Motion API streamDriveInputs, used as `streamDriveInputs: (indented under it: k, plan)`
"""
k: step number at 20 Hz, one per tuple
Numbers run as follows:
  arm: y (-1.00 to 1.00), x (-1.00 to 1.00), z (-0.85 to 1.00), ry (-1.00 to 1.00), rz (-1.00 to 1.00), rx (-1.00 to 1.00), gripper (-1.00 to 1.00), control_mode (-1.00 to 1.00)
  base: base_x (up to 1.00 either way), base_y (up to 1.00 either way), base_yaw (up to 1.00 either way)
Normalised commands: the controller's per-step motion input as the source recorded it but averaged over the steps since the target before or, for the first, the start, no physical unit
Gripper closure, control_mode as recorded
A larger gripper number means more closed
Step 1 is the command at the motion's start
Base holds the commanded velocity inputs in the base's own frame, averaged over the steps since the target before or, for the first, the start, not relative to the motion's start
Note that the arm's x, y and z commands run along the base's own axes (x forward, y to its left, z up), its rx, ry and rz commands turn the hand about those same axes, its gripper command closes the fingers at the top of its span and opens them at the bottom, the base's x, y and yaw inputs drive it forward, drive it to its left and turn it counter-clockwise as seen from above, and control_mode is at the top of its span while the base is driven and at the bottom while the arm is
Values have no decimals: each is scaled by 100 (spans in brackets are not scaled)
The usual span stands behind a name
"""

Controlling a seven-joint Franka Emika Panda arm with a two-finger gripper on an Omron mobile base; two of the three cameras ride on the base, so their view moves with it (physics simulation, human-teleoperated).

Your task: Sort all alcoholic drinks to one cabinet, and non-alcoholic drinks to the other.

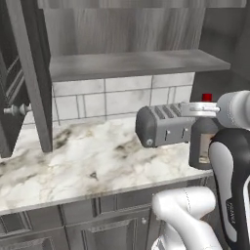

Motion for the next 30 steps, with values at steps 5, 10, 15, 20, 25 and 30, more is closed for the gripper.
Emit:
streamDriveInputs:
  k: [5, 10, 15, 20, 25, 30]
  plan:
    - [0, 0, 0, 0, 0, 0, 100, 100, 70, -39, 0]
    - [0, 0, 0, 0, 0, 0, 100, 100, 85, -43, 0]
    - [0, 0, 0, 0, 0, 0, 100, 100, 97, -27, 0]
    - [-6, 14, 10, 0, 0, 0, 100, -100, 32, -1, 0]
    - [-19, 0, 50, -17, -4, 0, 100, -100, 0, 0, 0]
    - [-7, 0, 50, -20, -5, 0, 100, -100, 0, 0, 0]
